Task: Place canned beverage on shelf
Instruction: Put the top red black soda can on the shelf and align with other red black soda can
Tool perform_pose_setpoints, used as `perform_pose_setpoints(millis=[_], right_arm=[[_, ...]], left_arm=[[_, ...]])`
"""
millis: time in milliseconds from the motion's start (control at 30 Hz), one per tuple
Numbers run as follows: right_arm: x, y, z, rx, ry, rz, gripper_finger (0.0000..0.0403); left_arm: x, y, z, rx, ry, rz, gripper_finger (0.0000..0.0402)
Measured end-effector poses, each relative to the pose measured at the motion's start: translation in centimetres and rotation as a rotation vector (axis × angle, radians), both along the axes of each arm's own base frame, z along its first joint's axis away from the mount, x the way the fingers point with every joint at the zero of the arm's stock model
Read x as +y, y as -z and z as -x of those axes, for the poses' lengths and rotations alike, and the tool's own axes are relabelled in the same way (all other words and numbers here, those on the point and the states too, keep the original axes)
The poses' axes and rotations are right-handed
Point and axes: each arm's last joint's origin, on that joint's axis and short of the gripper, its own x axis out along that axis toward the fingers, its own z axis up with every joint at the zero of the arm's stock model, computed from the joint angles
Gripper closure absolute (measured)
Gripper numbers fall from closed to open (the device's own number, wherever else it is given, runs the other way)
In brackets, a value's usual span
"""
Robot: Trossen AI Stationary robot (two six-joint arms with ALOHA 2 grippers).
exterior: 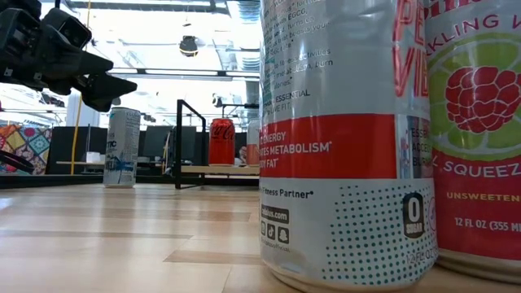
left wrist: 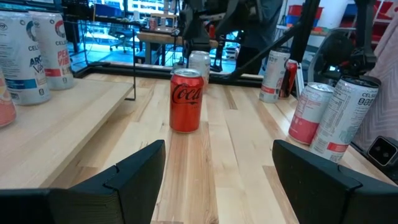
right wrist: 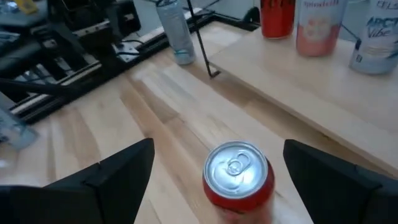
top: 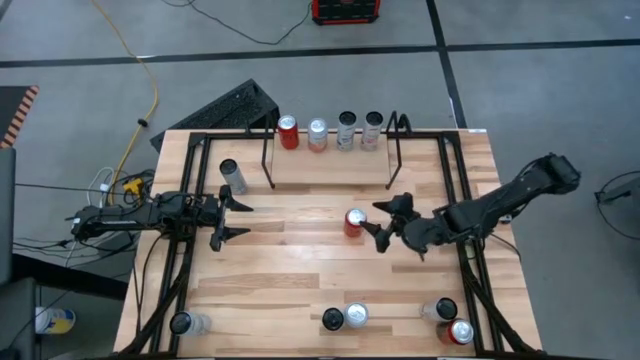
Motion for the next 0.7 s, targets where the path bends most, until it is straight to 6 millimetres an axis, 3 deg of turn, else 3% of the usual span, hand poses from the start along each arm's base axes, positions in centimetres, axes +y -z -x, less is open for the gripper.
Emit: perform_pose_setpoints(millis=[367, 700], right_arm=[[-0.7, 4.6, -3.3, 0.128, 0.092, 0.073, 0.0021], [-1.0, 5.9, -4.4, 0.133, 0.113, 0.073, 0.0021]], left_arm=[[0.0, 0.0, 0.0, 0.0, 0.0, 0.0, 0.012], [0.0, 0.0, 0.0, 0.0, 0.0, 0.0, 0.012]])
